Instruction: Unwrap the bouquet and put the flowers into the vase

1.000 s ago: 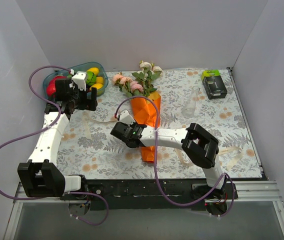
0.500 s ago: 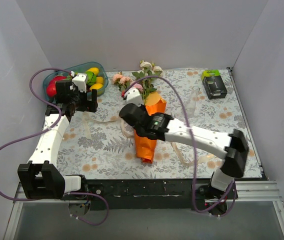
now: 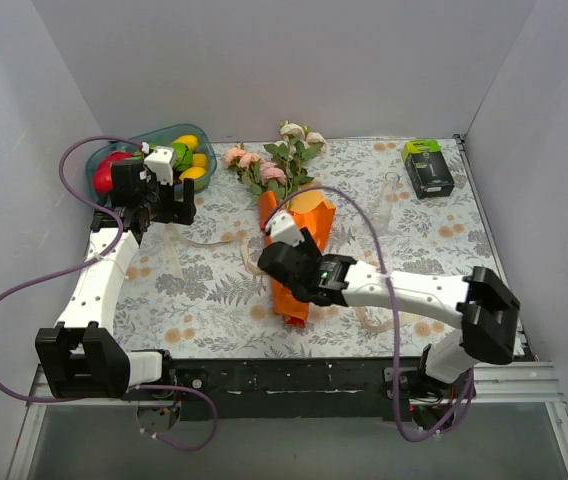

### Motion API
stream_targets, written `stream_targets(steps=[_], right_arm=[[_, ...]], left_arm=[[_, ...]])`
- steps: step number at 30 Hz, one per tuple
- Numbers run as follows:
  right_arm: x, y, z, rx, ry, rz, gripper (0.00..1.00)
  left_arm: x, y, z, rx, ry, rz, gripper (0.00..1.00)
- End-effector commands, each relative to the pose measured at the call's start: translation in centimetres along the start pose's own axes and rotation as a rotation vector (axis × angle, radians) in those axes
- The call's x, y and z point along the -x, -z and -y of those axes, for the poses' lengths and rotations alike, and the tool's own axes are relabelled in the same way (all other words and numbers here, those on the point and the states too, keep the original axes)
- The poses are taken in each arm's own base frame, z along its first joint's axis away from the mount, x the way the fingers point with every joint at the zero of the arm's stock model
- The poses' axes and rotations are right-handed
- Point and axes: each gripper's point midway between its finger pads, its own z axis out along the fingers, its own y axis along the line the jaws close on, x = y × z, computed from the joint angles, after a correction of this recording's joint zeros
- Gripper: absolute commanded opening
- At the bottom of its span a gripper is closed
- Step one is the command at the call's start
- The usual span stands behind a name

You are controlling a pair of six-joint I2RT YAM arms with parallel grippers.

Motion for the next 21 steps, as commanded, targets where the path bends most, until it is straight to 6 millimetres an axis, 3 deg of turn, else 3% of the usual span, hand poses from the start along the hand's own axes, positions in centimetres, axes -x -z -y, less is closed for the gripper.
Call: stream_targets(steps=[1,9,15,21], right_arm=[[-2.6,1.0,-3.2,0.020,0.264,-0.027,0.69],[-7.1,4.8,-7.1,0.117,0.540,-0.010,0.71],[-9.9,3.9,-9.1,0.053,0.785,-0.022,0.72],[-10.5,2.9,-10.5,0.058,0.828,-0.009,0.71]], left_arm=[[0.6,1.4,0.2,-0.002,0.002,0.029,0.98],[-0.2,0.5,0.1,-0.008,0.007,-0.016,0.98],[0.3,0.6,0.2,-0.015,0.017,-0.010,0.98],[0.3,1.2,0.3,-0.009,0.015,-0.005,0.98]])
